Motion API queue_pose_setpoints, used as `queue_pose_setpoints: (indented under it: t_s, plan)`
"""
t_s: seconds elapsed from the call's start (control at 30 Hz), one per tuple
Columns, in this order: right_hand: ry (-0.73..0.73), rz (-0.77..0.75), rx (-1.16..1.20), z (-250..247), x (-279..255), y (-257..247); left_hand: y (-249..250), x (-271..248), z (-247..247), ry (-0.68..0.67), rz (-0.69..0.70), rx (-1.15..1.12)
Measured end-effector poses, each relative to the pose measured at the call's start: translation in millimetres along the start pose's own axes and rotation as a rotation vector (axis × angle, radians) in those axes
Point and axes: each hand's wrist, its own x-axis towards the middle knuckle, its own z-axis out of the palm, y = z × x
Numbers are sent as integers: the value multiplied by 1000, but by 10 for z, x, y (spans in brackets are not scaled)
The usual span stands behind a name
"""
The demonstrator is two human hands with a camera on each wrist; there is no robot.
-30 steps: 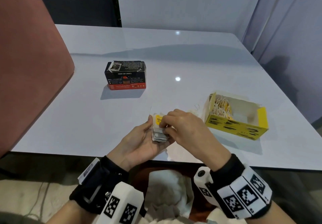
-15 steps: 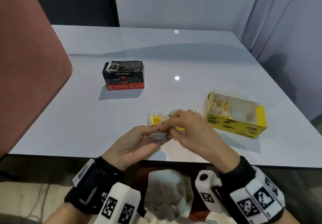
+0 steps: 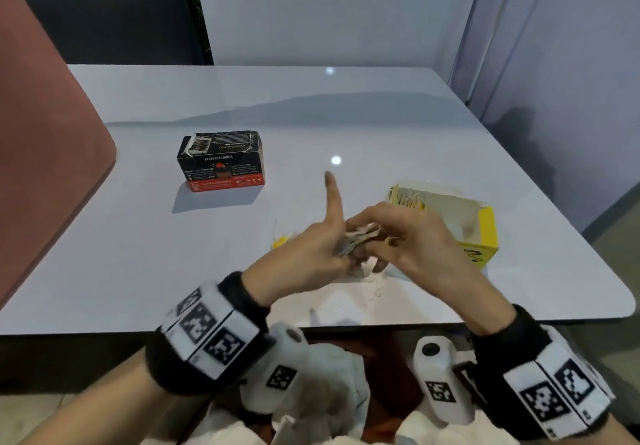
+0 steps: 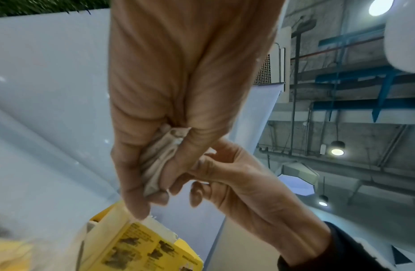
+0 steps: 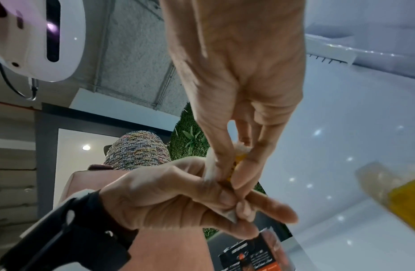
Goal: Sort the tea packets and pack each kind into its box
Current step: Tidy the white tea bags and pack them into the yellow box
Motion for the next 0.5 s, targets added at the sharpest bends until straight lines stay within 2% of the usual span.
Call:
queue_pose_setpoints:
  t_s: [0.1, 0.2, 0.23, 0.33, 0.4, 0.5]
  plan:
    - [107, 35, -14, -346, 22, 111, 112, 344, 21, -30, 79, 38]
    - [113, 70, -393, -830, 91, 358, 129, 677, 21, -87, 94, 150]
    - [44, 100, -550, -960, 125, 458, 116, 770, 30, -110, 77, 191]
    - [-316, 167, -888, -1090, 204, 692, 103, 941, 98, -187, 23, 272]
    - [-495, 164, -1001, -1018, 226, 755, 120, 996, 165, -195, 24, 284]
    - [-638, 153, -1056, -895, 245, 803, 134, 1045, 231, -186, 17, 257]
